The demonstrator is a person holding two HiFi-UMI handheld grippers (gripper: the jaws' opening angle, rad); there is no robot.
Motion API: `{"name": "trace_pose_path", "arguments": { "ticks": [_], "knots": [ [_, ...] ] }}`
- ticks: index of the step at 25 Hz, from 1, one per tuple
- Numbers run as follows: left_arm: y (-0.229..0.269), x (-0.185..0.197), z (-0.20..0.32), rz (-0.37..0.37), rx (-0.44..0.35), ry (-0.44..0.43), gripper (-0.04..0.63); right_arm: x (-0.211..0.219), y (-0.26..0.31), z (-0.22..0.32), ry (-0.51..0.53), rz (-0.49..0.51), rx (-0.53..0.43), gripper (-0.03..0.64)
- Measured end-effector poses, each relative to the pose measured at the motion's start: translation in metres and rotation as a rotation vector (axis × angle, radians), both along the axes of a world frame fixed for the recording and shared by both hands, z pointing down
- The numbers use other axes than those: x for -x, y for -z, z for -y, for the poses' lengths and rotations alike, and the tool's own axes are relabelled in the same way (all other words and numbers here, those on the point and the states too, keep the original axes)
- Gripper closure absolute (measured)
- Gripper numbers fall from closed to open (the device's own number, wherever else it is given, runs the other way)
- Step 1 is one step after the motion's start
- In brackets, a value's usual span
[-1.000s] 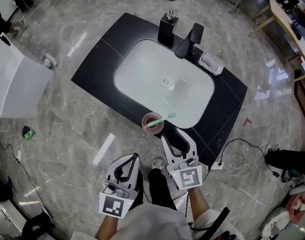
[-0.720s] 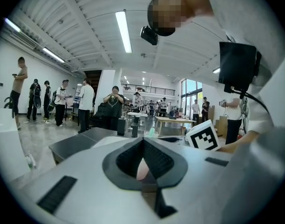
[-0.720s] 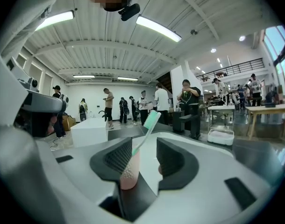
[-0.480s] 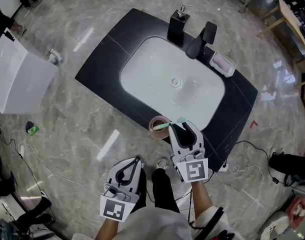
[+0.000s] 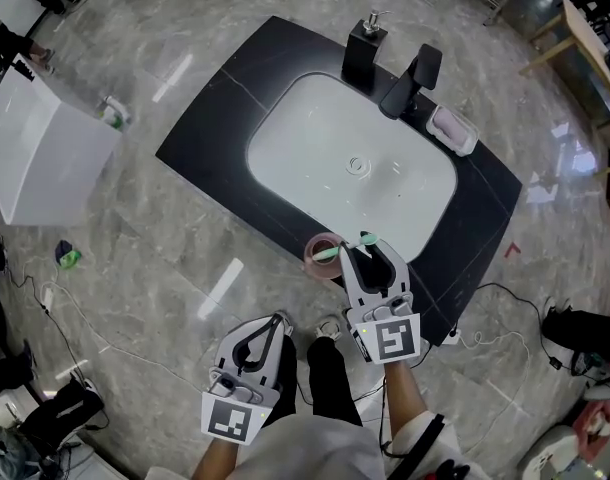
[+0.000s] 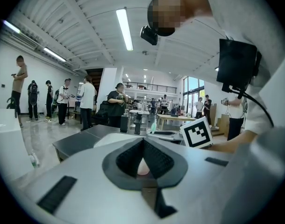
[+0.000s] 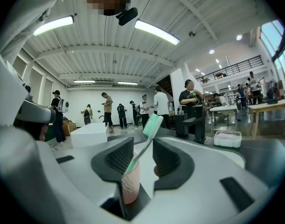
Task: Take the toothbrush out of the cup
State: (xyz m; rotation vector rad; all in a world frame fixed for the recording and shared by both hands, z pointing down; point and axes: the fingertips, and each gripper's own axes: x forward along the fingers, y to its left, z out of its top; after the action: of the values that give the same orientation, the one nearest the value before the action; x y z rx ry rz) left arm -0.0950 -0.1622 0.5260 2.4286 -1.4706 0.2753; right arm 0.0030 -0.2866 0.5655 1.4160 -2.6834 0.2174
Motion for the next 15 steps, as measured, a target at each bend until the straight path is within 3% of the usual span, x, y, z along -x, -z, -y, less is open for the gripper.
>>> {"name": "trace_pose_path", "arguments": {
  "ticks": [3,10,15],
  "knots": [
    [0.001,0.002,0.0,-0.002,-0.005,0.005,0.6,0.001,0.006,-0.003,-0.012,0.008,-0.015,0.532],
    [0.003,0.005,-0.003,0.004,-0.009,0.007,0.6,0.01,0.015,-0.01,0.014,0.018,-0.036,0.563],
    [0.01,0.011,-0.005,0.002,-0.027,0.019,0.6,0.025,0.041,-0.009,-0.026,0.092,-0.091,0.589]
  ]
}}
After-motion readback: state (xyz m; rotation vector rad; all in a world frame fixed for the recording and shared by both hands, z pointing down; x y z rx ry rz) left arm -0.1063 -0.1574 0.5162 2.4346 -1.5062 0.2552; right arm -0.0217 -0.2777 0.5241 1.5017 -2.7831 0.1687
